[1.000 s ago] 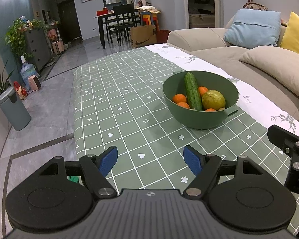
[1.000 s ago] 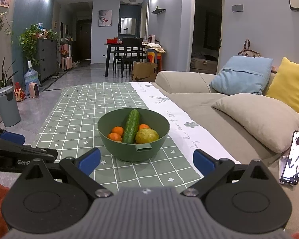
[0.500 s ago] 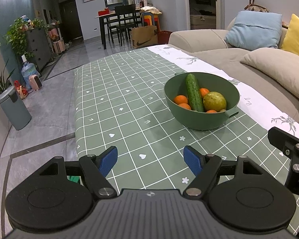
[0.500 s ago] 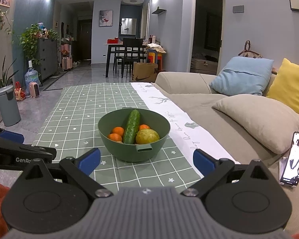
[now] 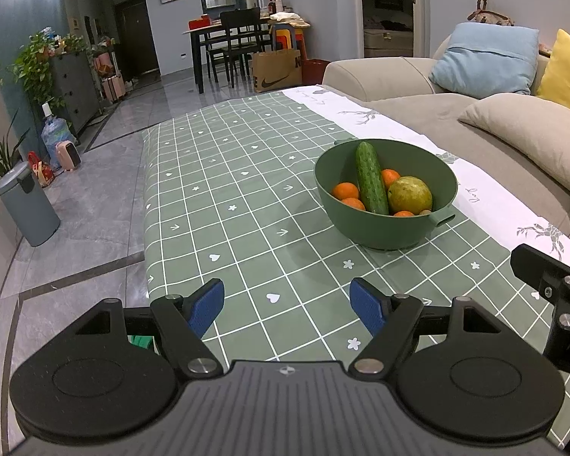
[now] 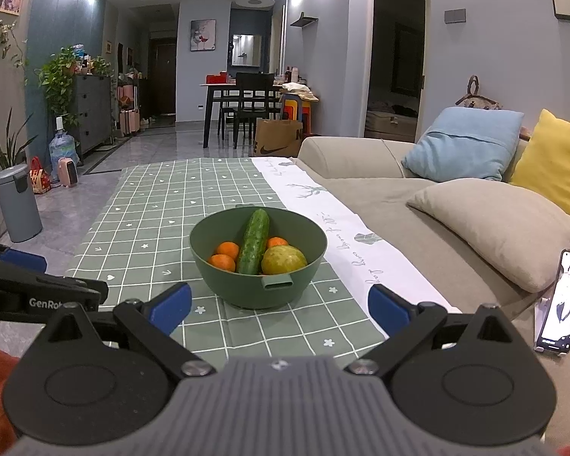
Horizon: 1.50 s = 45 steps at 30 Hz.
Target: Organize fruits
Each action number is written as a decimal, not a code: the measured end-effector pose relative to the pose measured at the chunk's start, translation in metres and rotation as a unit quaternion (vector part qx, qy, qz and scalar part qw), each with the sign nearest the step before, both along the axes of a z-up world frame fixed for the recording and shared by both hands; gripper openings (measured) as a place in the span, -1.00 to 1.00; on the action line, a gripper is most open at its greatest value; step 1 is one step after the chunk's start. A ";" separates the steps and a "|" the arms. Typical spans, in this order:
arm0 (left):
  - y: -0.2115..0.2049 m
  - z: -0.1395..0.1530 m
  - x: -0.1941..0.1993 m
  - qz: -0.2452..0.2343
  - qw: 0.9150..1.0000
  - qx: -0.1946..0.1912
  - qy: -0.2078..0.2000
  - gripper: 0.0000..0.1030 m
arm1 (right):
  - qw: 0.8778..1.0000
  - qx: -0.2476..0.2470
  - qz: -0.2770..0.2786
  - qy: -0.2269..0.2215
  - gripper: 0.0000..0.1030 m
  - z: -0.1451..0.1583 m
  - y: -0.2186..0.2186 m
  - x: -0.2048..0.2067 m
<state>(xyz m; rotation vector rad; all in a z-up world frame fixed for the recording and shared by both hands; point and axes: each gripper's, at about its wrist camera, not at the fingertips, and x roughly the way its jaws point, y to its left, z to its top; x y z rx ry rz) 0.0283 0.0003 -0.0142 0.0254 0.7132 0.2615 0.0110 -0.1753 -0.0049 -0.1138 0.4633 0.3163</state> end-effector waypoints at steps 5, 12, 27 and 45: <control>0.000 0.001 -0.001 0.000 1.000 0.000 -0.001 0.72 | 1.000 0.000 0.000 -0.001 0.85 0.000 0.000 0.000; 0.000 0.001 -0.001 0.000 1.000 0.000 -0.001 0.72 | 1.000 0.000 0.000 0.000 0.85 0.001 0.000 0.001; -0.002 0.003 -0.001 0.002 1.000 0.000 -0.001 0.72 | 1.000 0.002 0.000 0.002 0.85 0.000 0.001 0.000; -0.002 0.003 0.000 0.003 1.000 -0.002 -0.001 0.72 | 1.000 0.002 0.000 0.005 0.85 -0.002 0.002 0.000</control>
